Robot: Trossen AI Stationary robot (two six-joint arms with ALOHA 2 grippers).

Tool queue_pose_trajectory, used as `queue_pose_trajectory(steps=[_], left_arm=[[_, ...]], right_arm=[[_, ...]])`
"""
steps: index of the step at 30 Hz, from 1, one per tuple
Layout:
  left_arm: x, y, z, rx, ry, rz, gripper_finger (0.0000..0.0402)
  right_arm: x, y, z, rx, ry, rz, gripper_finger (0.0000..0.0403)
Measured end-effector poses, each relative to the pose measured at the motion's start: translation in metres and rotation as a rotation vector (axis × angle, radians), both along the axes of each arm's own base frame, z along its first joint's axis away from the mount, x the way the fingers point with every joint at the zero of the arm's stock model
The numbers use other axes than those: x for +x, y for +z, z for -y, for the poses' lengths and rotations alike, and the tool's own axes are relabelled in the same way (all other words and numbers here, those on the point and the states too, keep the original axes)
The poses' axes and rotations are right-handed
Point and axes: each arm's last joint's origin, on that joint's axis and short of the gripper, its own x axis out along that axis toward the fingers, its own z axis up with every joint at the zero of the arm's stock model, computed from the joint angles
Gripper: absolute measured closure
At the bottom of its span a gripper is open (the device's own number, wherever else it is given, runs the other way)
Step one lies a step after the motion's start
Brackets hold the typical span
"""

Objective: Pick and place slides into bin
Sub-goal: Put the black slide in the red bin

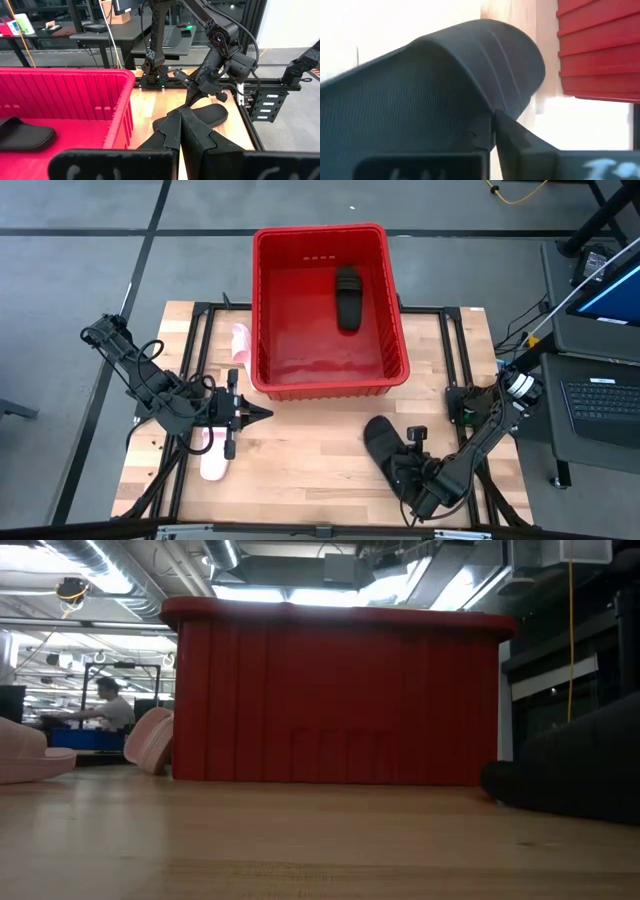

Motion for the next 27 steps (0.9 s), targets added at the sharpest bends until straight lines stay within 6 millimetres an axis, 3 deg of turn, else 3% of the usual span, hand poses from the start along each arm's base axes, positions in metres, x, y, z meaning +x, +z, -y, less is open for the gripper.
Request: queue_pose_trajectory(steps=[8, 17, 22, 27], left_arm=[[0.000, 0.000, 0.000, 0.000, 0.000, 0.000, 0.0400], [0.000, 0.000, -0.001, 0.007, 0.024, 0.006, 0.0400], [0.000, 0.001, 0.000, -0.001, 0.011, 0.009, 0.0400], [0.001, 0.001, 0.000, -0.010, -0.005, 0.010, 0.0400]], right_arm=[[0.003, 0.006, -0.005, 0.074, -0.073, 0.042, 0.0397], [0.013, 0.037, -0.018, 0.139, -0.075, 0.088, 0.0397], [0.020, 0.073, -0.024, 0.148, -0.072, 0.148, 0.0397], [0.034, 0.123, -0.019, 0.131, -0.089, 0.291, 0.0397]])
